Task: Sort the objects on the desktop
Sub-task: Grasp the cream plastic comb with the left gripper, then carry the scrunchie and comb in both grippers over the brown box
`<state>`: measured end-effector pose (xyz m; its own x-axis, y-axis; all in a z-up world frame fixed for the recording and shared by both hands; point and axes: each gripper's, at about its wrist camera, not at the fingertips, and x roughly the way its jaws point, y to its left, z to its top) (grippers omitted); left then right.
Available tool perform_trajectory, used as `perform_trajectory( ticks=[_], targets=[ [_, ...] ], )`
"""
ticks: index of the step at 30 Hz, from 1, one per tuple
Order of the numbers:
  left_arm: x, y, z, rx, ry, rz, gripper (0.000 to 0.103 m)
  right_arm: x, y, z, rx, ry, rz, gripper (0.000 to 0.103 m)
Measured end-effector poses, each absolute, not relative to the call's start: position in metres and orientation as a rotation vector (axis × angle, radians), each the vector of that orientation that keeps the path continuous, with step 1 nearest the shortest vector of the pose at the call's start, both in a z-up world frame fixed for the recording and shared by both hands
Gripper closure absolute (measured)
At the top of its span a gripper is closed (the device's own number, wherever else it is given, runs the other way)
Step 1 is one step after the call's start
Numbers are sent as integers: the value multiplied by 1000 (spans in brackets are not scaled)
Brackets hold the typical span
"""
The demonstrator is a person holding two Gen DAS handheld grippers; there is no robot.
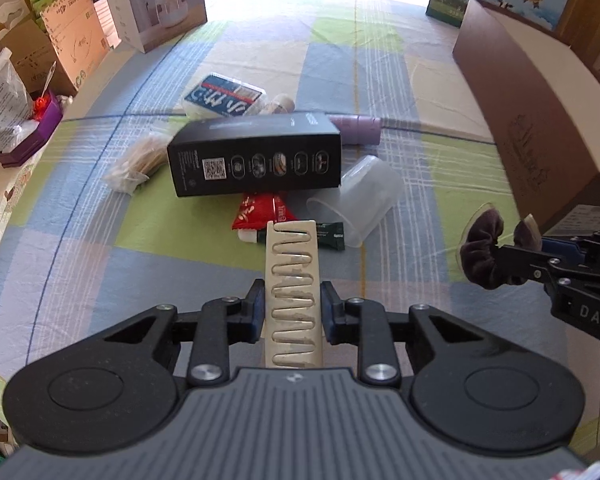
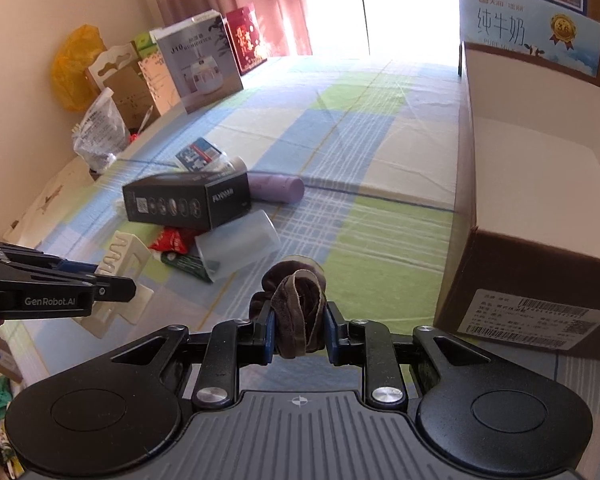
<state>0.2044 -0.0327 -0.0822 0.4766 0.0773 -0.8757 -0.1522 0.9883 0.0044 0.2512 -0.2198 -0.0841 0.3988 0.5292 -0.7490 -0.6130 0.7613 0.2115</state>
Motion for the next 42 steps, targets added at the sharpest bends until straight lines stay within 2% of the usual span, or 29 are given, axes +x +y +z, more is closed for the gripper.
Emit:
perform_trajectory(
  ticks=[11, 18, 32, 42],
  targets=[
    [205, -69, -11, -36, 908, -10, 80, 242, -259, -24, -31, 763, 688, 82],
    [226, -119, 15, -6, 827, -154, 80, 252, -305, 2, 14, 695, 564, 82],
    [279, -204, 23, 8, 827, -324, 80, 287, -383, 16, 32, 639, 386, 82],
    [339, -263, -2, 32, 910, -365, 80, 345, -410, -11, -82, 754, 342, 81]
  ],
)
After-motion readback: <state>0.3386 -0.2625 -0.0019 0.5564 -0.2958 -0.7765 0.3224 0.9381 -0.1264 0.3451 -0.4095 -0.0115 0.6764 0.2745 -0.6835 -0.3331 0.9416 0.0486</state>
